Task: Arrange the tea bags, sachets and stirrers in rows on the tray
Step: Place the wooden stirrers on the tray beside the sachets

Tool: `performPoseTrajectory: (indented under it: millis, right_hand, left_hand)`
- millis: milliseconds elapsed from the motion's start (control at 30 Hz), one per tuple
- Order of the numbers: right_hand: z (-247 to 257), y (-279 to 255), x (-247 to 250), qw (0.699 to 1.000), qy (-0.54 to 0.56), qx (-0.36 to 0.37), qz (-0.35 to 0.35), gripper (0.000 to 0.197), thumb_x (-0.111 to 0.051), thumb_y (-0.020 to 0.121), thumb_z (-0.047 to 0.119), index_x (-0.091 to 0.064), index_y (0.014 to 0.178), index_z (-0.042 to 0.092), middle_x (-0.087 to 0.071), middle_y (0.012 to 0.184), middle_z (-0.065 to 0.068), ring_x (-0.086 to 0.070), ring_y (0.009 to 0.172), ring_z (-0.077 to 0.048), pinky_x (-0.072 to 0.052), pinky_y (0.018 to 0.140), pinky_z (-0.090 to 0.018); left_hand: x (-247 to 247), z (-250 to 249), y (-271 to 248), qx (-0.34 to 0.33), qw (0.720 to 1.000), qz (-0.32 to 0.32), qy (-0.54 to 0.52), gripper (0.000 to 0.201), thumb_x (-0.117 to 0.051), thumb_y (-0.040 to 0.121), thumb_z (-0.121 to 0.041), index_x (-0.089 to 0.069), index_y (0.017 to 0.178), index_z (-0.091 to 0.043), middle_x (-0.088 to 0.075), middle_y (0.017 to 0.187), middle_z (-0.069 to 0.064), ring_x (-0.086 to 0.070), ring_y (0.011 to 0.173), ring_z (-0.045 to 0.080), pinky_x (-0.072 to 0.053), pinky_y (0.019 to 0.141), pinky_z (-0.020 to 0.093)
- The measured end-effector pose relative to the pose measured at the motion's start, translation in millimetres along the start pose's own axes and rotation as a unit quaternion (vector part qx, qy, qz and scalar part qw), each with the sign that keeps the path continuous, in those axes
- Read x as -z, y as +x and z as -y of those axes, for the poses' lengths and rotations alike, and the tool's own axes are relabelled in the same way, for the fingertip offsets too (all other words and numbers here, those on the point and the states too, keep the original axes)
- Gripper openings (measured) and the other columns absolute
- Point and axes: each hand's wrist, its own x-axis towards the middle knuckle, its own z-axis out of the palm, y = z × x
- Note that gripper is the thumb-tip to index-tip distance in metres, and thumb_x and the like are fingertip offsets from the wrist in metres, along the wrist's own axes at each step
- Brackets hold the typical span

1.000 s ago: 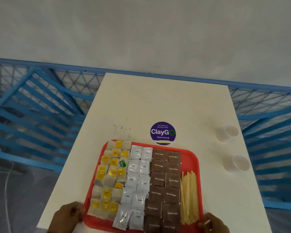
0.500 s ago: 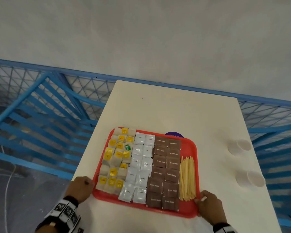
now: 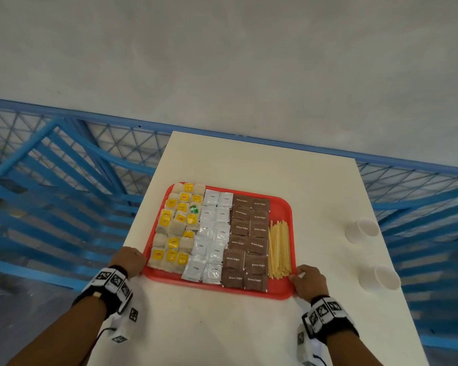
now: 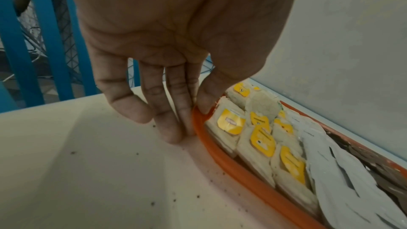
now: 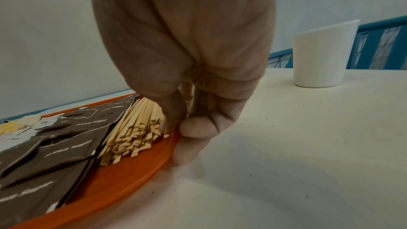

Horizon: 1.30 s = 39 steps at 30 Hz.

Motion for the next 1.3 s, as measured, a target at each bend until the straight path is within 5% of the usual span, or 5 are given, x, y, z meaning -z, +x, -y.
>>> performPoseTrajectory:
  millis: [233, 500, 1033, 1167, 1300]
  right_hand:
    - [1.7, -2.3, -4.1, 0.999, 0.036, 0.003, -0.023, 0.01, -0.064, 0.089, 0.014, -0.063, 0.08, 0.018, -0.07, 0.086, -0.008, -0.064, 0.075, -0.022, -0.041, 0.054, -0.018]
    - [3.4, 1.3, -4.9, 0.999, 0.049, 0.005, -0.02, 0.007, -0.065, 0.089, 0.017, -0.066, 0.083, 0.019, -0.071, 0.084, -0.006, -0.066, 0.084, -0.024, -0.049, 0.075, -0.026]
    - [7.2, -12.1, 3.3, 0.998, 0.063, 0.0, -0.021, 0.011, -0.06, 0.093, 0.019, -0.066, 0.083, 0.018, -0.071, 0.085, -0.007, -0.067, 0.075, -0.022, -0.05, 0.069, -0.026]
    - [-5.6, -36.1, 18.0, 0.991, 0.112, -0.019, -0.064, 0.014, -0.061, 0.088, 0.008, -0.064, 0.074, 0.009, -0.07, 0.069, -0.007, -0.068, 0.061, -0.024, -0.058, 0.062, -0.031]
    - [-30.2, -65.9, 30.6, 0.982, 0.142, -0.052, -0.11, 0.051, -0.065, 0.091, 0.036, -0.047, 0.054, 0.005, -0.054, 0.051, -0.01, -0.048, 0.049, -0.021, -0.042, 0.05, -0.028]
  left_hand:
    - [-5.0, 3.9, -0.8, -0.008, 1.0, -0.019, -0.008, 0.029, -0.06, 0.096, -0.025, -0.075, 0.081, -0.005, -0.074, 0.078, 0.008, -0.064, 0.074, 0.02, -0.042, 0.061, 0.026]
    - [-6.0, 4.8, 0.7, -0.004, 1.0, -0.026, -0.002, 0.021, -0.062, 0.095, -0.023, -0.072, 0.086, -0.007, -0.071, 0.085, 0.008, -0.062, 0.082, 0.023, -0.043, 0.072, 0.029]
    - [-7.0, 12.1, -6.4, -0.016, 0.997, -0.067, -0.036, 0.028, -0.057, 0.098, -0.027, -0.068, 0.082, -0.007, -0.069, 0.082, 0.007, -0.065, 0.083, 0.03, -0.052, 0.081, 0.039]
    - [-1.5, -8.6, -34.1, -0.113, 0.98, -0.161, -0.041, 0.025, -0.054, 0.099, -0.022, -0.062, 0.078, -0.01, -0.065, 0.076, 0.006, -0.06, 0.073, 0.025, -0.046, 0.067, 0.033]
    - [-17.0, -81.8, -74.1, -0.244, 0.964, -0.091, -0.044, 0.043, -0.068, 0.091, -0.031, -0.049, 0.057, -0.013, -0.053, 0.055, -0.001, -0.049, 0.055, 0.014, -0.036, 0.057, 0.024]
